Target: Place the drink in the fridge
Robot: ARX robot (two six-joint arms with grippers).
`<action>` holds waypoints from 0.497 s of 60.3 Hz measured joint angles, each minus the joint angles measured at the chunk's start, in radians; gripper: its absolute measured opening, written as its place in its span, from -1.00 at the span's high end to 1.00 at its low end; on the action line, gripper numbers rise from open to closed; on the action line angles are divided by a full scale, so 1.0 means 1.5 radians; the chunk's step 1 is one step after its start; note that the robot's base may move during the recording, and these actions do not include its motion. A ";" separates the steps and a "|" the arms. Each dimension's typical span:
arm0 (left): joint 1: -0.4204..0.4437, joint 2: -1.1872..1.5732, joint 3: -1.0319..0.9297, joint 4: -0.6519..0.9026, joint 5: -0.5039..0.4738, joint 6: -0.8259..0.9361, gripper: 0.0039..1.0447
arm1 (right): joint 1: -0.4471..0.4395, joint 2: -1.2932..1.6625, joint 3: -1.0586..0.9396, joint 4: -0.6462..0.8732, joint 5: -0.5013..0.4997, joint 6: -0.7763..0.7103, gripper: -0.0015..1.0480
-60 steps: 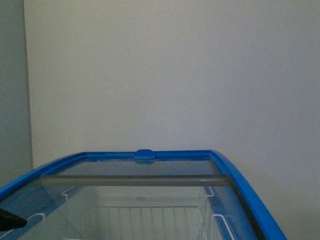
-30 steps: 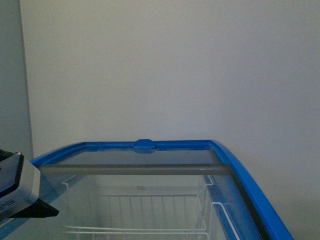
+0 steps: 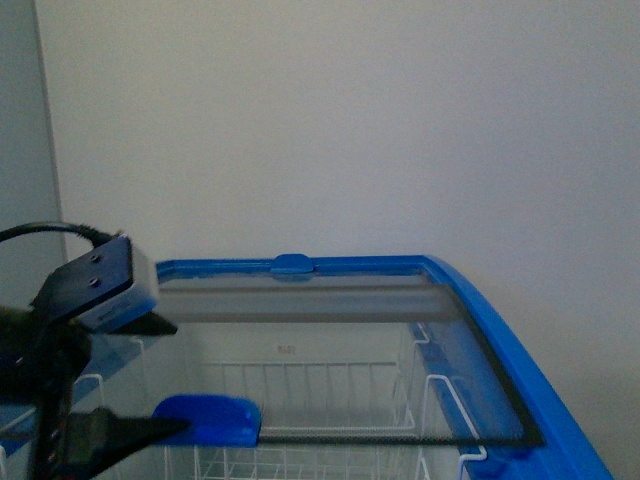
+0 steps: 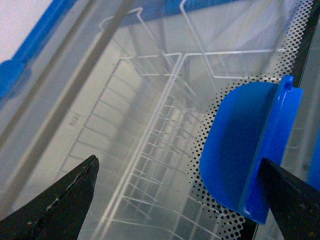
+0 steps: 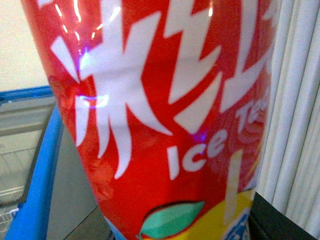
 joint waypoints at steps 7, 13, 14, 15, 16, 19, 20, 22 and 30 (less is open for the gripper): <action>-0.018 0.058 0.081 0.026 -0.035 -0.004 -0.85 | 0.000 0.000 0.000 0.000 0.000 0.000 0.23; -0.031 0.106 0.148 0.041 -0.053 -0.008 -0.85 | 0.000 0.000 0.000 0.000 0.000 0.000 0.23; -0.032 0.111 0.154 0.042 -0.055 -0.009 -0.85 | 0.000 0.000 0.000 0.000 0.000 0.000 0.23; -0.034 0.116 0.161 0.043 -0.057 -0.009 -0.85 | 0.000 0.000 0.000 0.000 0.000 0.000 0.23; -0.035 0.125 0.175 0.045 -0.061 -0.009 -0.85 | 0.000 0.000 0.000 0.000 0.000 0.000 0.23; -0.039 0.148 0.209 0.046 -0.076 -0.011 -0.85 | 0.000 0.000 0.000 0.000 0.000 0.000 0.23; -0.041 0.156 0.222 0.046 -0.081 -0.010 -0.85 | 0.000 0.000 0.000 0.000 0.000 0.000 0.23; -0.044 0.174 0.248 0.050 -0.092 -0.010 -0.85 | 0.000 0.000 0.000 0.000 0.000 0.000 0.23; -0.054 0.226 0.321 0.073 -0.137 -0.005 -0.85 | 0.000 0.000 0.000 0.000 0.000 0.000 0.23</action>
